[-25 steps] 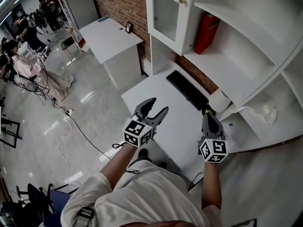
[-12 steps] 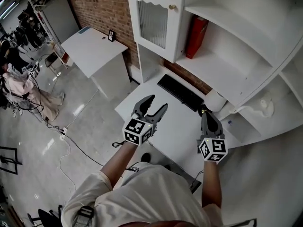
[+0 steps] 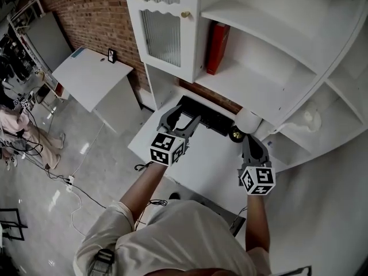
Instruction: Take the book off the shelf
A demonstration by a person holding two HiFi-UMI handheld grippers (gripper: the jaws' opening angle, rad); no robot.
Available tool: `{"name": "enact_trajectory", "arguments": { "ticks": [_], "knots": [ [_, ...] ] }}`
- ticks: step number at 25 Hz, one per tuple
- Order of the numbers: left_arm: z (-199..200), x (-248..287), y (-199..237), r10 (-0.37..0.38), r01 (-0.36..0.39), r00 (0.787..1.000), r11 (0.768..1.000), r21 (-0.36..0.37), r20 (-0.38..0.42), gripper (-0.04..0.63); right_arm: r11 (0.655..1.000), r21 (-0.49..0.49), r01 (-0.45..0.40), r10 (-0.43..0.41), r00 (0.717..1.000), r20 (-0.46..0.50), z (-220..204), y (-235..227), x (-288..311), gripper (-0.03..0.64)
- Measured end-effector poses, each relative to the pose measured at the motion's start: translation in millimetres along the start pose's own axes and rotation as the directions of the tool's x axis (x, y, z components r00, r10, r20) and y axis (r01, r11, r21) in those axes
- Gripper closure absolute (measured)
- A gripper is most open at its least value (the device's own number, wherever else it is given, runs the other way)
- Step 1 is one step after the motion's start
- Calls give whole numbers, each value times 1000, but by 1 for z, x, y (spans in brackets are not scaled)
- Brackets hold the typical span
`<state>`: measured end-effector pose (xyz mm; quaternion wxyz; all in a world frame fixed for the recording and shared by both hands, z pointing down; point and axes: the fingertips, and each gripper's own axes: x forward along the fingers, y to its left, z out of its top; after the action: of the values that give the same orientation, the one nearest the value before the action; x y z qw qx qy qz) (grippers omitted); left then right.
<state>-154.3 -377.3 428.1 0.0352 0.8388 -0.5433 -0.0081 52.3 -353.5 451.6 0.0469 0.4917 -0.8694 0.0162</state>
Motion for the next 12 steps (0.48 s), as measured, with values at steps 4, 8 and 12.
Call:
{"name": "enact_trajectory", "arguments": {
  "ticks": [4,8,12],
  "knots": [
    [13,31,1,-29,29,1000,999,28,-4,356,1000,6,25,-25,1000,0,2,-5,2,617],
    [22,61,5,-34,34,999,999,30,-6,352,999,2,38,-38,999,2,2,-6,2,617],
    [36,96,7,-31,31,1000,999,44,-1,337,999,2,54,-54,999,2,3,-12,2,617]
  ]
}}
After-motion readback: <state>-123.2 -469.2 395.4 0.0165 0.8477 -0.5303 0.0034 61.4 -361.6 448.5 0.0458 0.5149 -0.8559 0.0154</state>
